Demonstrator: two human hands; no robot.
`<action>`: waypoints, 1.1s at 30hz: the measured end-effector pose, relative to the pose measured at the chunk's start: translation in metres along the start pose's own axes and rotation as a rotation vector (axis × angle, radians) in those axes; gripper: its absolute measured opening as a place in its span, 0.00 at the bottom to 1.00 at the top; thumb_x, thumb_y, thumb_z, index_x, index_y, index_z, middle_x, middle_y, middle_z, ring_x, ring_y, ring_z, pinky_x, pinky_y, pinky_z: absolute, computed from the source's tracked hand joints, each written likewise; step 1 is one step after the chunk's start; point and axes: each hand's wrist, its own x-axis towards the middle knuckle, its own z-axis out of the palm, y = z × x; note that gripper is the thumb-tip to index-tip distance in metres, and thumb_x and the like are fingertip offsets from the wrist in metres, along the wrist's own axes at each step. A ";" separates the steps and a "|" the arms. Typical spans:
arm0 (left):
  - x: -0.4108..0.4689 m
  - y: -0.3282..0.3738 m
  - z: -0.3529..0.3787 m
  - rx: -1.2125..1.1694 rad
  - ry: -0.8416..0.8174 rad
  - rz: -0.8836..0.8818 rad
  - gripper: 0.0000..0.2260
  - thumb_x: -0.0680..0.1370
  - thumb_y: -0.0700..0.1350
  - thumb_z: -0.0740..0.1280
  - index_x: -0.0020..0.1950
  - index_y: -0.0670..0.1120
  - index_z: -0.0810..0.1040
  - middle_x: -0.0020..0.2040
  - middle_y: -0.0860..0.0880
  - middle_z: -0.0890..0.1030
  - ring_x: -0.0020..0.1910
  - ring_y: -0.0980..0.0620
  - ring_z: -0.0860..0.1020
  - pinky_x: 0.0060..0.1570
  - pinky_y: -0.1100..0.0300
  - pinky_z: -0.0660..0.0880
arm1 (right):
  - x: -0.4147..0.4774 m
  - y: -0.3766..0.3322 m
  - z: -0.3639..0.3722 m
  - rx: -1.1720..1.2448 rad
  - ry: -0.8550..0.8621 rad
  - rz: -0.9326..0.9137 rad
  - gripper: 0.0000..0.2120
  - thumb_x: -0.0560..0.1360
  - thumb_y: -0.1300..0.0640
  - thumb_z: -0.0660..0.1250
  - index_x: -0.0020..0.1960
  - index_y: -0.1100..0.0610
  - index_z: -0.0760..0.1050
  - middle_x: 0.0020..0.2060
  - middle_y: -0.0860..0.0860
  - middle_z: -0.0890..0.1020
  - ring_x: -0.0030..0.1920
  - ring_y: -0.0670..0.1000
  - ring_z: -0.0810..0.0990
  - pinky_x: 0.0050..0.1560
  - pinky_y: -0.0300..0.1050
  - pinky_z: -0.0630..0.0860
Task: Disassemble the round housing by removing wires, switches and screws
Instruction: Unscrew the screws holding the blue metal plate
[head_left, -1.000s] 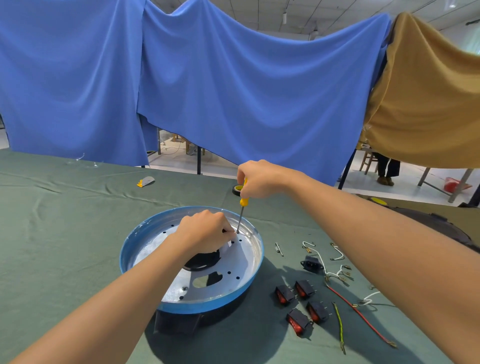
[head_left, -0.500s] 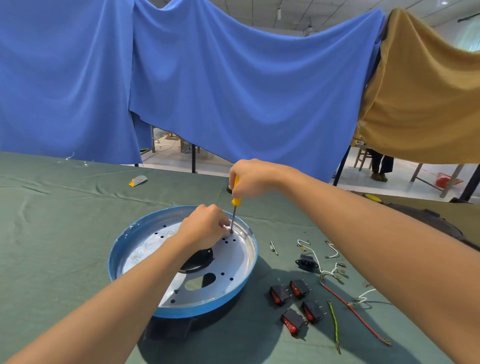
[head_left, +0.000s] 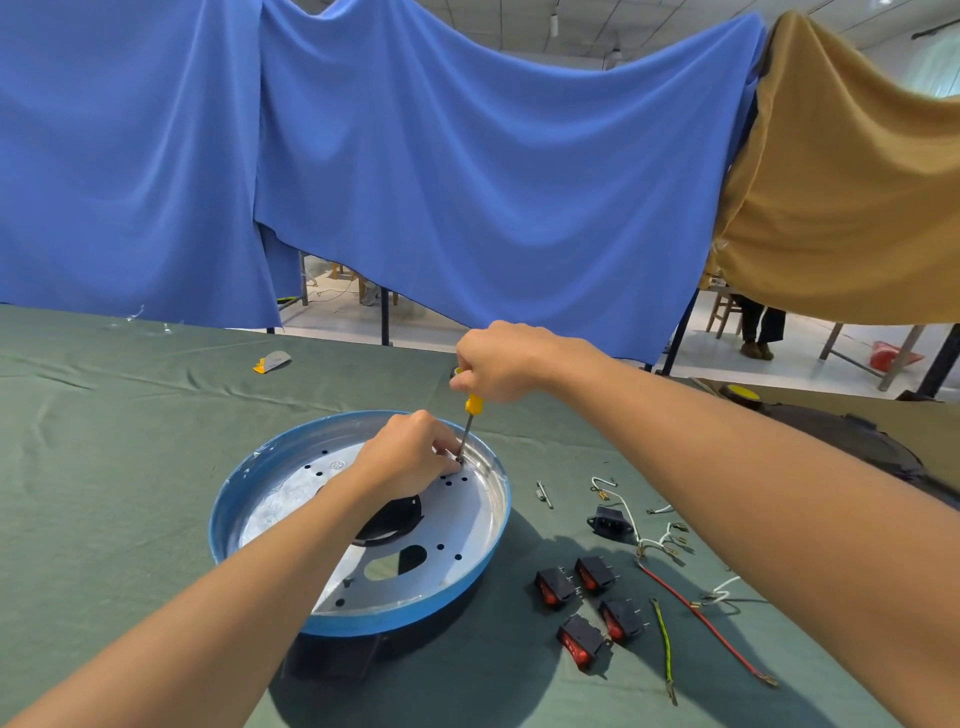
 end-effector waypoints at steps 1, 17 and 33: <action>0.000 0.000 0.000 -0.005 0.001 0.002 0.06 0.76 0.45 0.71 0.51 0.53 0.85 0.39 0.55 0.78 0.43 0.49 0.77 0.47 0.50 0.79 | -0.001 0.000 0.000 0.019 0.000 -0.021 0.09 0.77 0.50 0.61 0.44 0.55 0.72 0.41 0.52 0.74 0.48 0.58 0.76 0.41 0.50 0.73; -0.003 0.003 0.007 0.072 0.079 -0.018 0.05 0.78 0.47 0.68 0.49 0.55 0.84 0.49 0.53 0.82 0.50 0.49 0.78 0.44 0.53 0.76 | -0.043 0.034 0.015 0.521 0.334 0.247 0.03 0.74 0.50 0.67 0.45 0.49 0.75 0.47 0.50 0.78 0.50 0.55 0.75 0.44 0.48 0.72; -0.004 0.006 0.010 0.185 0.112 0.028 0.08 0.80 0.52 0.66 0.54 0.61 0.83 0.54 0.55 0.81 0.53 0.49 0.77 0.40 0.56 0.71 | -0.074 -0.023 0.130 0.782 0.512 0.466 0.12 0.77 0.48 0.64 0.40 0.54 0.76 0.33 0.49 0.77 0.37 0.54 0.74 0.31 0.44 0.64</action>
